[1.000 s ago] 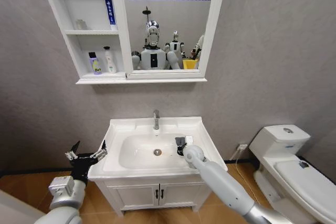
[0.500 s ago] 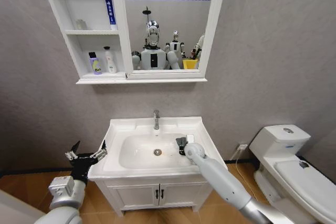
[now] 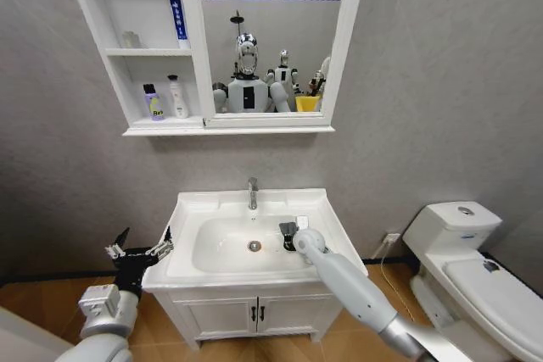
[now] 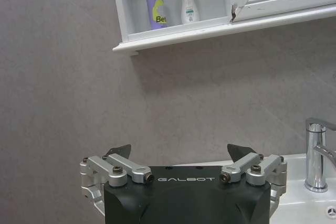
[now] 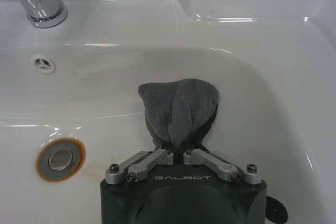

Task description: Move facial cleanser and shampoo from washbasin to cabinet, then wipe washbasin with towel.

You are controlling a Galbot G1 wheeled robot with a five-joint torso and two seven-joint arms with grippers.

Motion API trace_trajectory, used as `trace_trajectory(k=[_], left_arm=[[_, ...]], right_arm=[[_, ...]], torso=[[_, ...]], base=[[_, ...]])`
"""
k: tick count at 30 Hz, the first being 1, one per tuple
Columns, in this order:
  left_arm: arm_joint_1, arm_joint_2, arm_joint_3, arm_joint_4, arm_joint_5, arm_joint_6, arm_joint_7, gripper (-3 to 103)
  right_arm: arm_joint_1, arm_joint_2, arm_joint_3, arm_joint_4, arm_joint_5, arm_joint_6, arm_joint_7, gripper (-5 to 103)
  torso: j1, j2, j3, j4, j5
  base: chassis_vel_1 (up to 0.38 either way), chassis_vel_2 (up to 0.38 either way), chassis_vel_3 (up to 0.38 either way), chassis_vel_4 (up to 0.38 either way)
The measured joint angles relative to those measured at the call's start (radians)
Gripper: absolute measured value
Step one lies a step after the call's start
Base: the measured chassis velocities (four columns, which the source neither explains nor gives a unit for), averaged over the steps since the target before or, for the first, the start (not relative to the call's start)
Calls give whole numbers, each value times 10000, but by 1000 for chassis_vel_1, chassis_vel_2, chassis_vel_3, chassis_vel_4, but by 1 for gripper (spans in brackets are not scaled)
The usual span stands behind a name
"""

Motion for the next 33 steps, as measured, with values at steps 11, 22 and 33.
trace_trajectory(k=[11, 22, 33], left_arm=[[0, 0, 0, 0, 0, 0, 0, 100], [0, 0, 0, 0, 0, 0, 0, 100], [0, 0, 0, 0, 0, 0, 0, 100]], right_arm=[[-97, -179, 76, -60, -202, 30, -228, 3], [-139, 214, 116, -488, -656, 144, -656, 3], [-129, 528, 72, -904, -1017, 317, -1082, 3]], torso=[[0, 0, 0, 0, 1], [0, 1, 0, 0, 0], [-1, 1, 0, 0, 0]], base=[[0, 0, 0, 0], [0, 0, 0, 0], [0, 0, 0, 0]])
